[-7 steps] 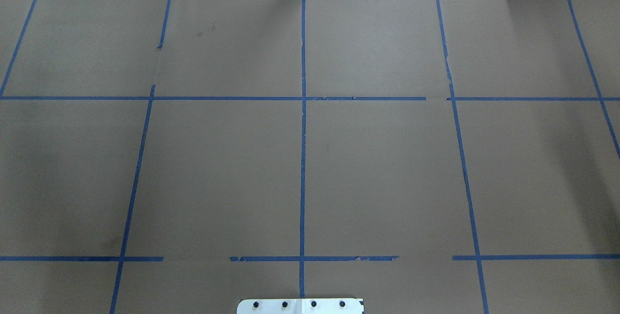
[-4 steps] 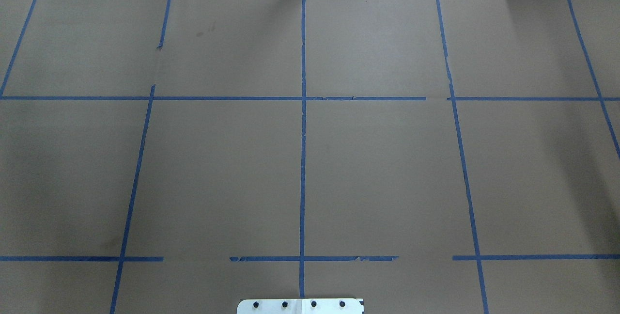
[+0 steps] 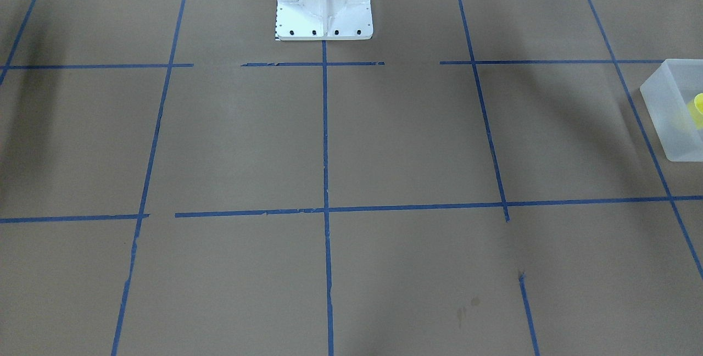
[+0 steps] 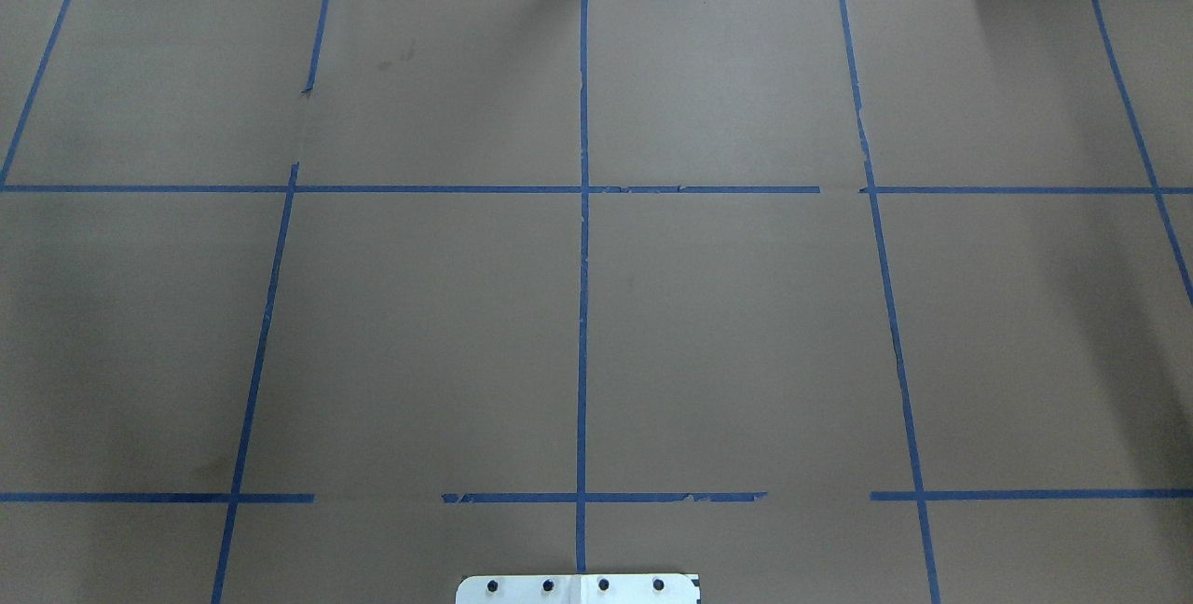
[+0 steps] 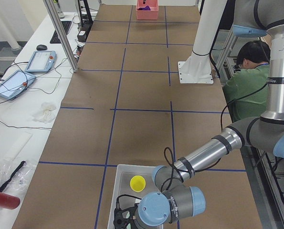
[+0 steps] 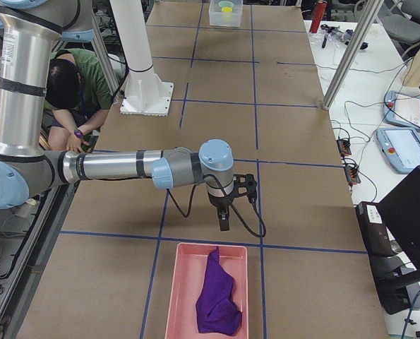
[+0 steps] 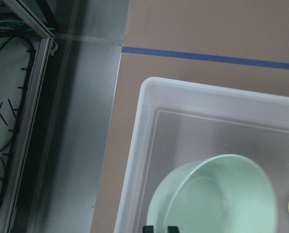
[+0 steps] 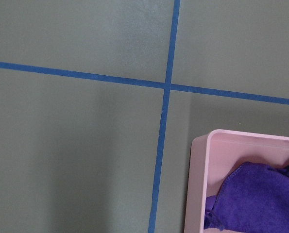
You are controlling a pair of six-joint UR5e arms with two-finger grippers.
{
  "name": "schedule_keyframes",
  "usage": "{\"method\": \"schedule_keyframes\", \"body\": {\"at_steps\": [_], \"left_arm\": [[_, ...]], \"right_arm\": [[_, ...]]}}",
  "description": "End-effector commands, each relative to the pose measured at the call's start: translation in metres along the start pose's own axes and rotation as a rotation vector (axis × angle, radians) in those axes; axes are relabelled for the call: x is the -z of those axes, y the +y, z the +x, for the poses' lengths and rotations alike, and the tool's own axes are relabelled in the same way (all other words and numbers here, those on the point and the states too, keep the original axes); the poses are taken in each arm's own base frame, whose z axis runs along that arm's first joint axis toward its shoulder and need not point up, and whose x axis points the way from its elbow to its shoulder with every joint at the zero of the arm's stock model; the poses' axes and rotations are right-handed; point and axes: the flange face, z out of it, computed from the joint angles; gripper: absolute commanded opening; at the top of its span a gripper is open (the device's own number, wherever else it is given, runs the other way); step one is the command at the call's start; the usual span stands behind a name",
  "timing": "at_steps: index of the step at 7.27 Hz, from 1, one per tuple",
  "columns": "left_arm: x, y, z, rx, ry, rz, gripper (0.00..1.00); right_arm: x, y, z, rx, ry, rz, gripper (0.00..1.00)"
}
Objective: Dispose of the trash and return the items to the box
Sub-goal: 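Lower the green bowl into the clear bin and release it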
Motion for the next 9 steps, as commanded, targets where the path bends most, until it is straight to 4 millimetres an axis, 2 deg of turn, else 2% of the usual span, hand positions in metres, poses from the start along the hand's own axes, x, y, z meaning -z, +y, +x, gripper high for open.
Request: {"method": "schedule_keyframes", "body": {"at_steps": [1,3,4,5,6,7,8,9], "left_arm": [[0.020,-0.011,0.015,-0.033,-0.006,0.066,1.00],[0.062,-0.036,0.051,-0.137,-0.011,0.182,1.00],[0.084,-0.039,0.073,-0.195,0.001,0.243,1.00],[0.082,-0.048,0.100,-0.250,0.055,0.234,1.00],[0.059,-0.050,0.125,-0.299,0.066,0.182,1.00],[0.058,-0.060,0.182,-0.406,0.085,0.168,1.00],[0.056,-0.064,0.214,-0.404,0.090,0.148,1.00],[0.061,-0.068,0.242,-0.327,0.108,0.139,1.00]], "right_arm": [[0.000,0.000,0.000,0.001,-0.001,0.001,1.00],[0.000,0.000,0.000,0.001,-0.002,-0.001,1.00],[-0.001,0.000,0.001,-0.001,-0.001,-0.003,1.00],[-0.002,0.001,0.002,-0.004,0.000,-0.006,1.00],[-0.004,0.002,0.003,-0.004,0.000,-0.009,1.00],[-0.005,0.002,0.005,-0.007,0.002,-0.012,1.00],[-0.009,0.003,0.008,-0.014,0.002,-0.020,1.00],[-0.009,0.003,0.008,-0.013,0.002,-0.019,1.00]]}}
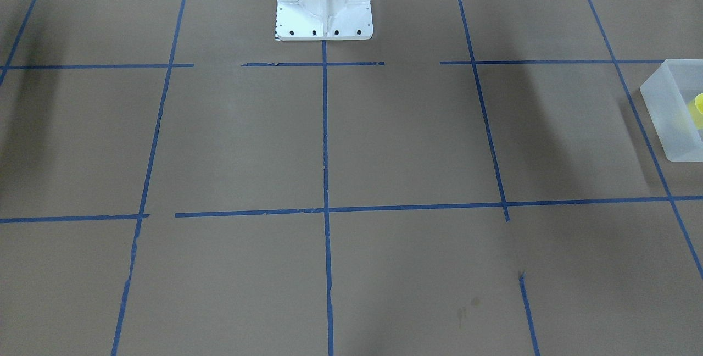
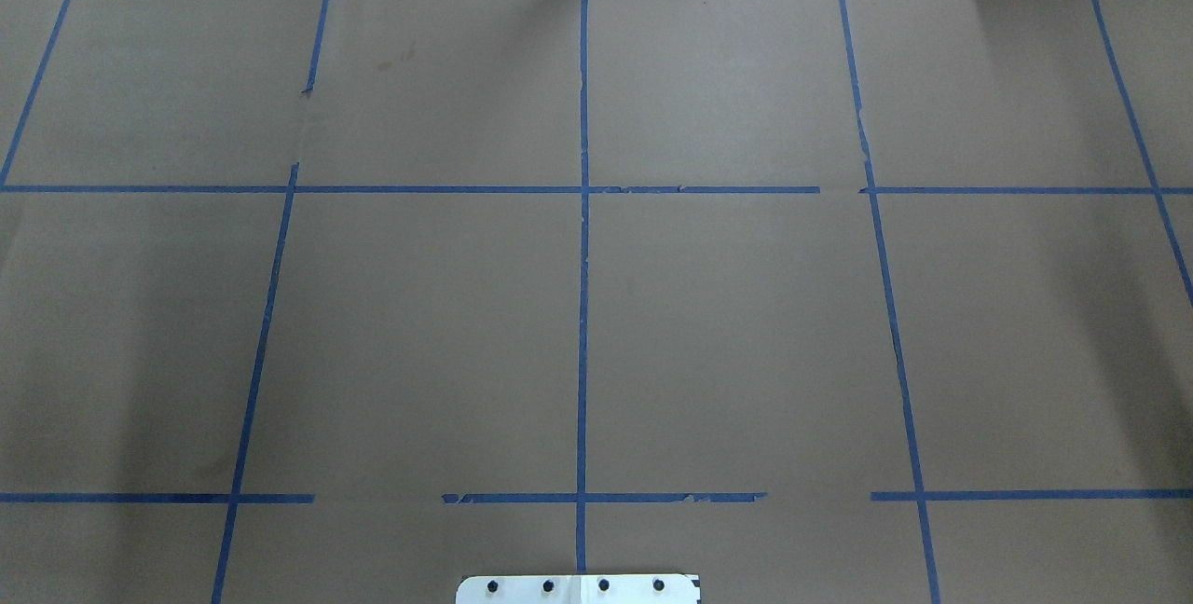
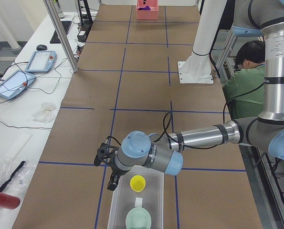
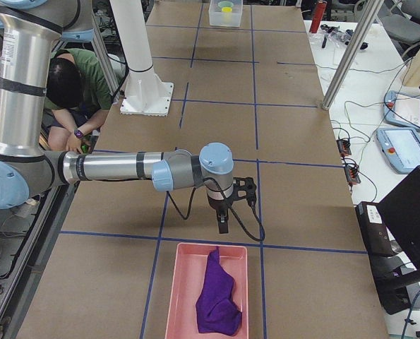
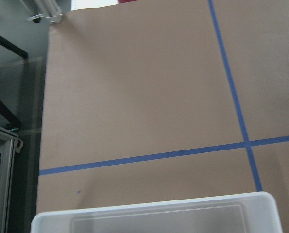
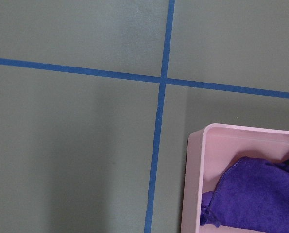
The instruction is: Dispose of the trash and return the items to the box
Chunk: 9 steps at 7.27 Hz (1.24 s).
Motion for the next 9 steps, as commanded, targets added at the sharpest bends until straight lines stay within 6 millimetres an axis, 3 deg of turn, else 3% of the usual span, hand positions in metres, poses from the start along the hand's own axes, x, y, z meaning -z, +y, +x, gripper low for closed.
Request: {"method": "schedule_keyframes", "body": {"at_steps": [1,3,4,9], "left_arm": [[0.000,-0.024,0.048,0.094,0.020,-0.062,1.00],[0.021,-0.033,0.075,0.157,0.015,-0.150,1.00],[0.016,-0.031,0.081,0.171,0.016,-0.190,1.00],[-0.003,-0.027,0.076,0.189,0.021,-0.235,1.00]], "right_arm": [[-0.002,0.000,0.001,-0.003,0.002,-0.002,1.00],[-0.002,0.000,0.001,-0.004,0.001,-0.003,1.00],[-0.003,0.001,0.003,-0.007,-0.001,-0.007,1.00],[-0.023,0.002,0.014,-0.040,-0.048,-0.048,1.00]]}}
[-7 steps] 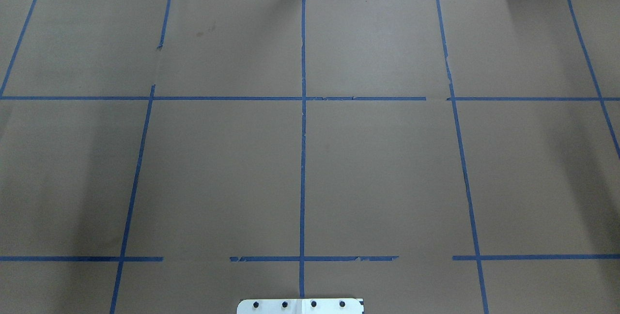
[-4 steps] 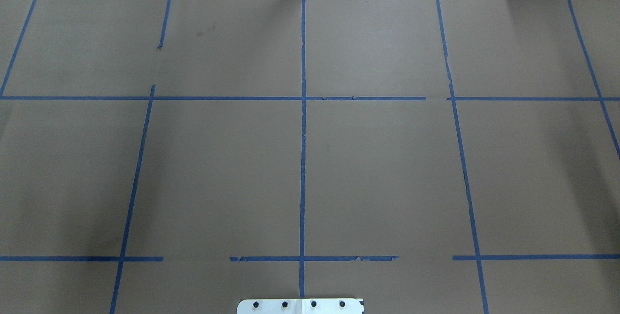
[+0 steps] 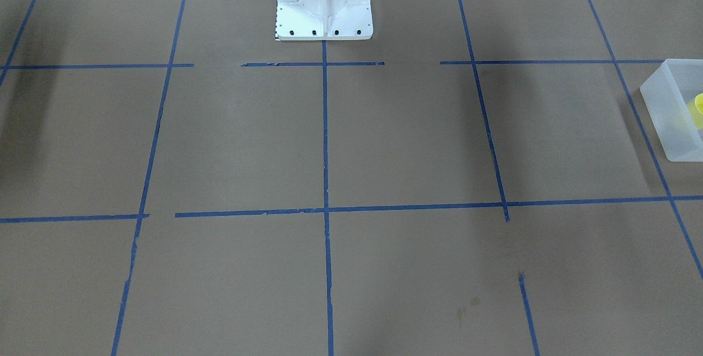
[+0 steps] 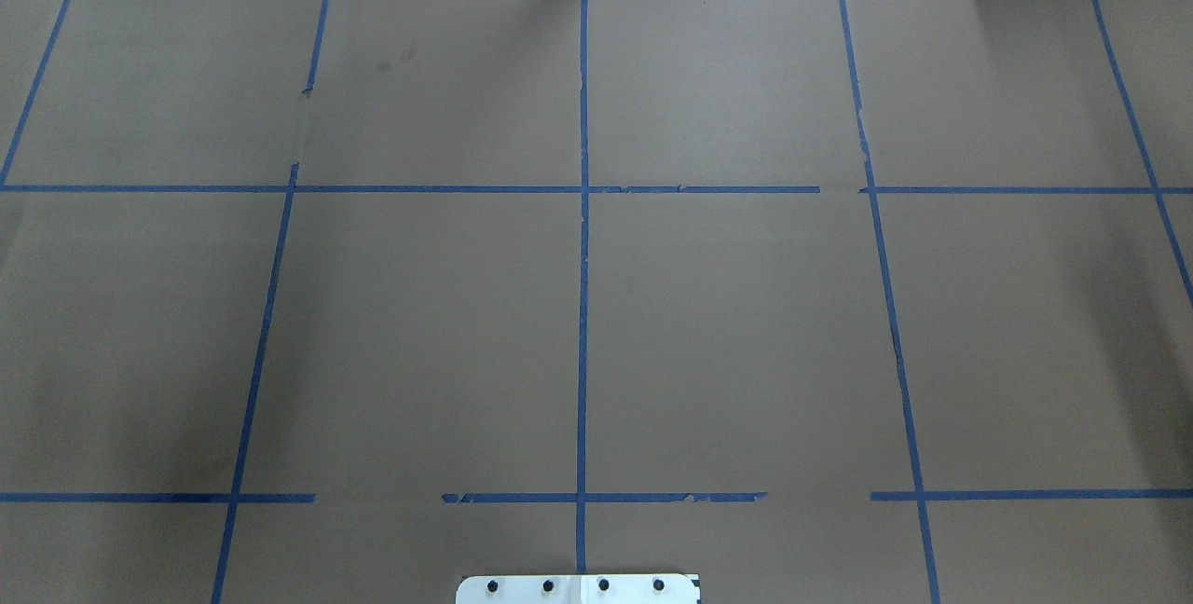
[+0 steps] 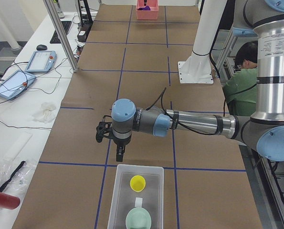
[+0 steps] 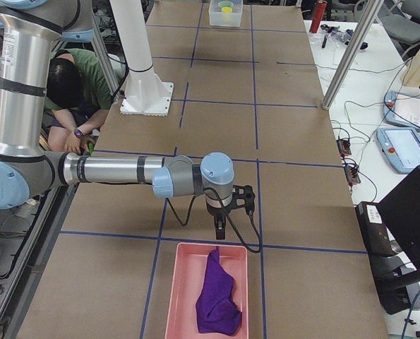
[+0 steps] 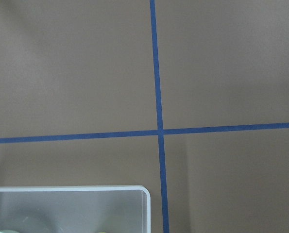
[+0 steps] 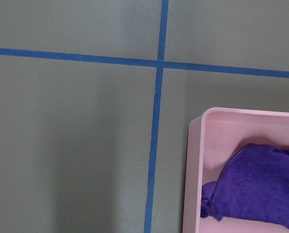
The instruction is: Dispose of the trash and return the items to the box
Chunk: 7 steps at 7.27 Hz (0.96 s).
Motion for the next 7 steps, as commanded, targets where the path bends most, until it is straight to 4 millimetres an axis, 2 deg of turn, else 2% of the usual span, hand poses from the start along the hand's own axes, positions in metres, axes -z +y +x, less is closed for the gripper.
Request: {"method": "schedule_keyframes", "body": {"at_steps": [1,3,4,5,7], "left_arm": [[-0.009,0.001,-0.008,0.007,0.003,-0.019,1.00],[-0.008,0.001,-0.010,0.005,0.003,-0.016,1.00],[-0.009,0.002,-0.011,0.007,0.004,-0.018,1.00],[-0.012,0.002,-0.014,0.013,0.003,-0.022,1.00],[-0.013,0.002,-0.016,0.017,0.004,-0.025,1.00]], "right_arm": [[-0.001,-0.004,-0.001,-0.005,-0.019,-0.002,1.00],[0.001,-0.005,-0.005,-0.035,-0.047,-0.001,1.00],[0.008,-0.013,-0.010,-0.046,-0.065,0.015,1.00],[0.024,-0.027,-0.009,-0.051,-0.075,0.050,1.00],[0.027,-0.043,0.001,-0.070,-0.074,0.064,1.00]]}}
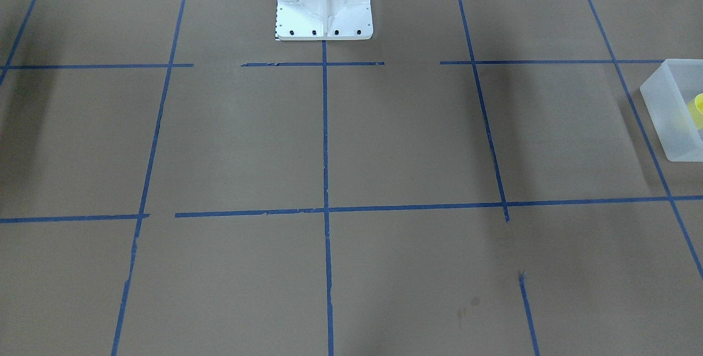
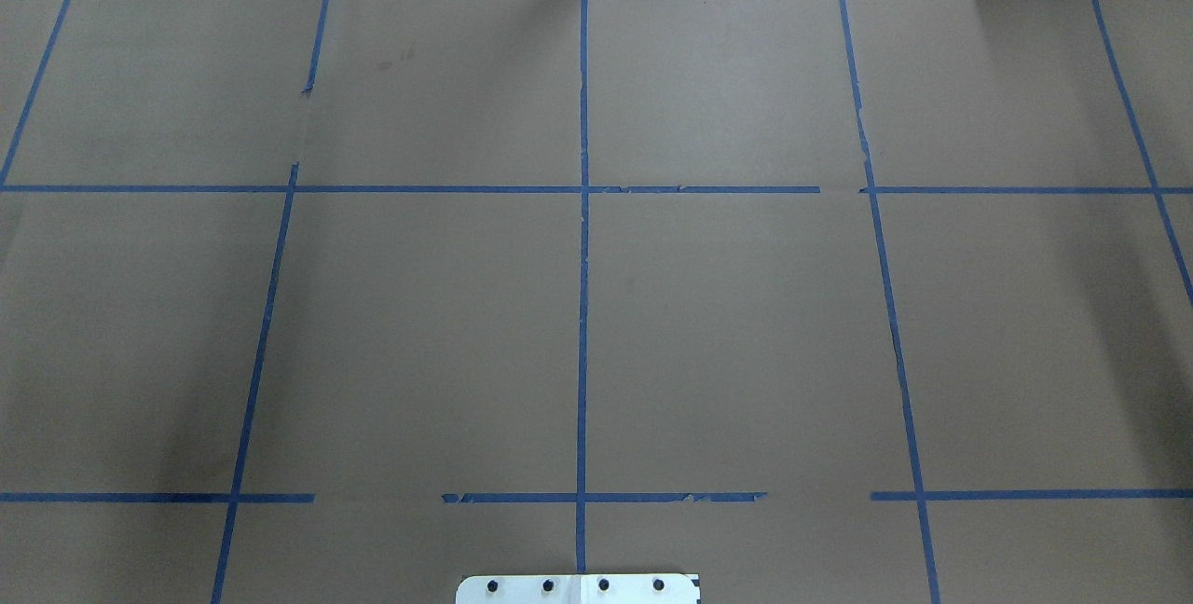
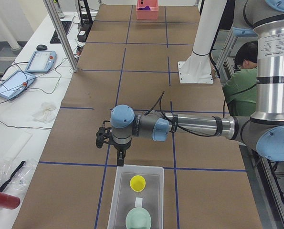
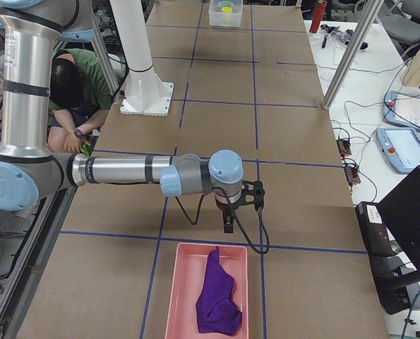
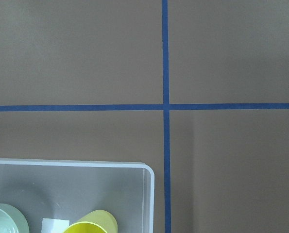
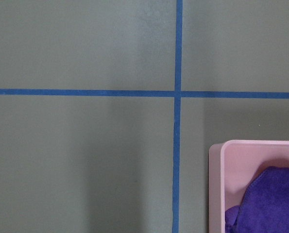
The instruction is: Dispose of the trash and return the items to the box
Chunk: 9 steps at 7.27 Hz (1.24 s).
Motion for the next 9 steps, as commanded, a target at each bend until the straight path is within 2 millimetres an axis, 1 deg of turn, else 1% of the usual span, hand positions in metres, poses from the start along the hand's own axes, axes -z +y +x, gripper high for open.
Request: {"method": "schedule_keyframes", "body": {"at_steps": [1,2,9], "left_arm": [[-0.0014,0.0006,-0.0043,-0.009,-0.002,-0.002,1.00],[-0.0019,0.0023,-0.0060,-0.020,-0.002,-0.006,1.00],[-0.0021,0.0017,-0.0061,-0.022,-0.002,-0.006,1.00]], "right_arm": [[-0.0001,-0.0201,0.0081,-0.017,-0.002,0.007,1.00],[-0.0006,-0.0239,0.0095,-0.018,0.000,0.009,1.00],[-0.0030,-0.0230,0.0109,-0.022,-0.001,0.004,1.00]]}}
